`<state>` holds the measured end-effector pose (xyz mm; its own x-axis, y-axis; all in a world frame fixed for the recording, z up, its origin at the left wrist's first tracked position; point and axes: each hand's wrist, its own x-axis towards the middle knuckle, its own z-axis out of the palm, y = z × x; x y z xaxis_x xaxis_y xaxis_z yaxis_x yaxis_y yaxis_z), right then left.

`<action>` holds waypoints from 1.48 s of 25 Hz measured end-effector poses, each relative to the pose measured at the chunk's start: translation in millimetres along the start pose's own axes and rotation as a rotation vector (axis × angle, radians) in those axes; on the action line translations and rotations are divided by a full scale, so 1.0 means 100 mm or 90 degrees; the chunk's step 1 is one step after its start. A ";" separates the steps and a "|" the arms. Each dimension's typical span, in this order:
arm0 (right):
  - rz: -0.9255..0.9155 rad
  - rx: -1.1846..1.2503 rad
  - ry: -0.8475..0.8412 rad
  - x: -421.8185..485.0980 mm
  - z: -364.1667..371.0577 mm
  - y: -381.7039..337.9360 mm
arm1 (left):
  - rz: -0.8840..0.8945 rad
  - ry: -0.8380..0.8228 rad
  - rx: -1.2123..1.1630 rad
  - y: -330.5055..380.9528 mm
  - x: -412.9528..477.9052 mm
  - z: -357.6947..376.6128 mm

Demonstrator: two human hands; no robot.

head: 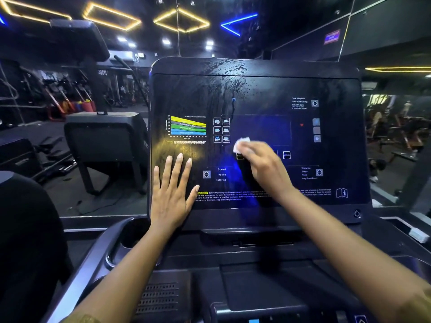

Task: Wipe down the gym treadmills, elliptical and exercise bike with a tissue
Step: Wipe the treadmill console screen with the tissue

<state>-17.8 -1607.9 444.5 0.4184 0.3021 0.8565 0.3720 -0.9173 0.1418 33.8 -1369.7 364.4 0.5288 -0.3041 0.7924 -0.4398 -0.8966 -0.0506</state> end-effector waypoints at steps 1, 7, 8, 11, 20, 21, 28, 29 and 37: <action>0.029 -0.004 0.001 0.21 0.03 0.02 | -0.002 -0.001 0.001 0.00 0.00 0.00; -0.074 -0.011 -0.081 -0.15 0.28 -0.23 | -0.001 0.004 0.004 0.00 0.00 0.01; -0.117 -0.020 -0.095 -0.34 0.30 -0.29 | 0.000 0.007 0.004 0.00 0.00 0.01; -0.234 -0.031 -0.129 -0.73 0.24 -0.39 | 0.003 0.020 -0.013 0.00 0.01 0.00; 0.013 -0.005 -0.029 0.70 0.23 0.07 | -0.013 0.087 -0.040 -0.05 0.48 -0.09; 0.003 -0.010 -0.034 0.66 0.29 0.05 | -0.014 0.093 -0.040 -0.05 0.54 -0.09; -0.279 -0.078 -0.088 -0.30 0.32 -0.31 | 0.005 0.106 0.004 -0.10 0.67 -0.02; -0.303 -0.075 -0.097 -0.35 0.31 -0.28 | 0.004 0.107 0.007 -0.10 0.67 -0.01; -0.073 -0.004 0.035 0.78 0.28 0.12 | 0.000 0.106 0.014 -0.09 0.66 0.01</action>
<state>43.0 -1588.4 499.1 0.3271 0.3899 0.8608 0.4087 -0.8797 0.2432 73.1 -1381.9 417.0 0.4004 -0.2484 0.8820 -0.4228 -0.9040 -0.0627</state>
